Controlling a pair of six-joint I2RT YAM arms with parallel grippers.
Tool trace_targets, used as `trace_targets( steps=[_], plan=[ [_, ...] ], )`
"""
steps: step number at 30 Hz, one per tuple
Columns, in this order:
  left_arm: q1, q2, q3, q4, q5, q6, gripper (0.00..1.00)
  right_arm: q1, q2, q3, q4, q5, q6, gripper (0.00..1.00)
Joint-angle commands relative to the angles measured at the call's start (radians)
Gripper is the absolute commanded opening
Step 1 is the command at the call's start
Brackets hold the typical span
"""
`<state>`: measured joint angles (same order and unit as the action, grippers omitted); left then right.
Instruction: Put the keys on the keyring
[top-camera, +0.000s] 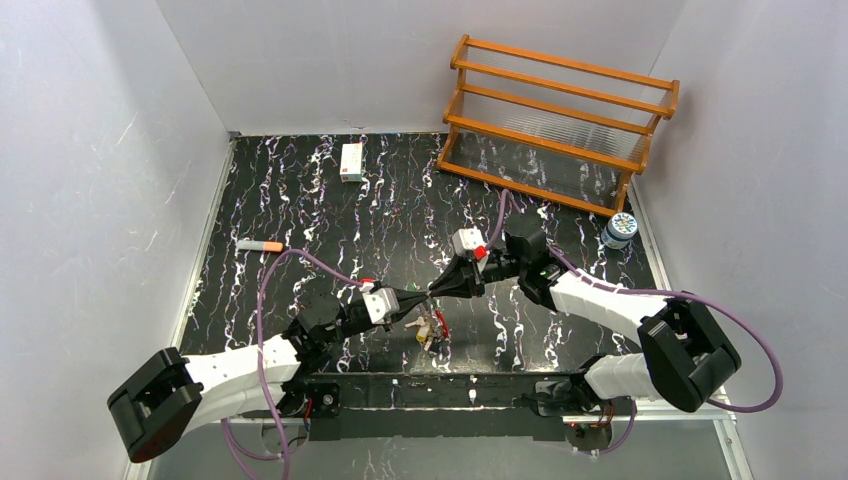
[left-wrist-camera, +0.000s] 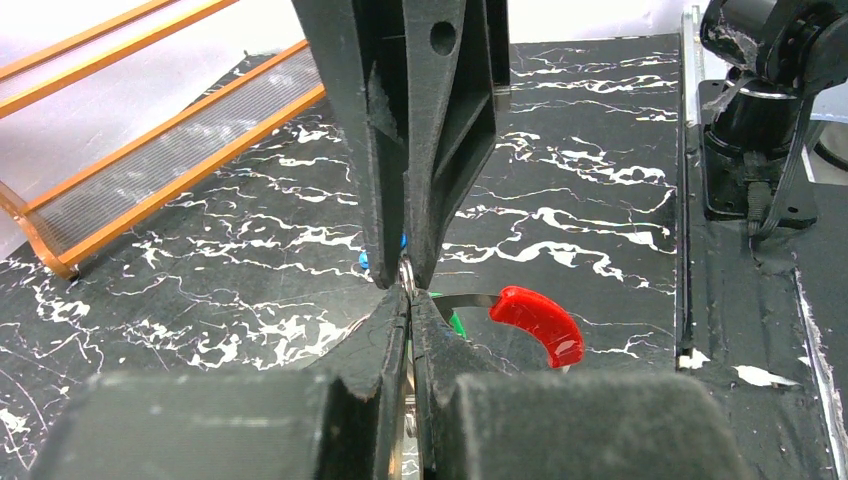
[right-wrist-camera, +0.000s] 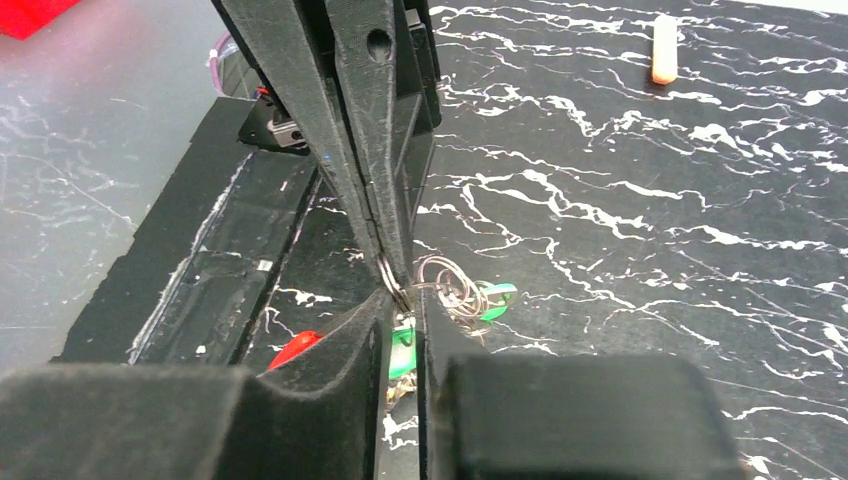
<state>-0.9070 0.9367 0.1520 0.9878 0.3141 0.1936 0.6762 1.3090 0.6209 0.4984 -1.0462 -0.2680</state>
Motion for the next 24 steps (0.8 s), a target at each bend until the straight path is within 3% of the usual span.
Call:
trace_targets(
  steps=[1,3,7,9,14,24],
  plan=[
    [-0.002,-0.02,0.007,0.049,-0.002,0.003,0.0,0.003,0.005,0.024,0.039,-0.036,0.004,0.11],
    [-0.001,-0.019,0.008,0.049,-0.003,0.003,0.0,0.003,0.011,0.033,0.022,-0.038,0.002,0.01],
    [-0.001,-0.023,0.005,0.049,-0.029,0.007,0.0,0.003,0.0,0.046,-0.045,-0.023,-0.032,0.01],
    [-0.001,-0.029,-0.003,0.045,-0.068,0.017,0.19,0.003,-0.014,0.053,-0.097,-0.004,-0.064,0.01],
    [-0.002,-0.06,-0.026,0.003,-0.174,0.066,0.36,0.004,-0.029,0.1,-0.297,0.091,-0.164,0.01],
    [-0.001,-0.076,0.072,-0.279,-0.142,0.169,0.39,0.094,0.015,0.222,-0.637,0.372,-0.243,0.01]
  ],
)
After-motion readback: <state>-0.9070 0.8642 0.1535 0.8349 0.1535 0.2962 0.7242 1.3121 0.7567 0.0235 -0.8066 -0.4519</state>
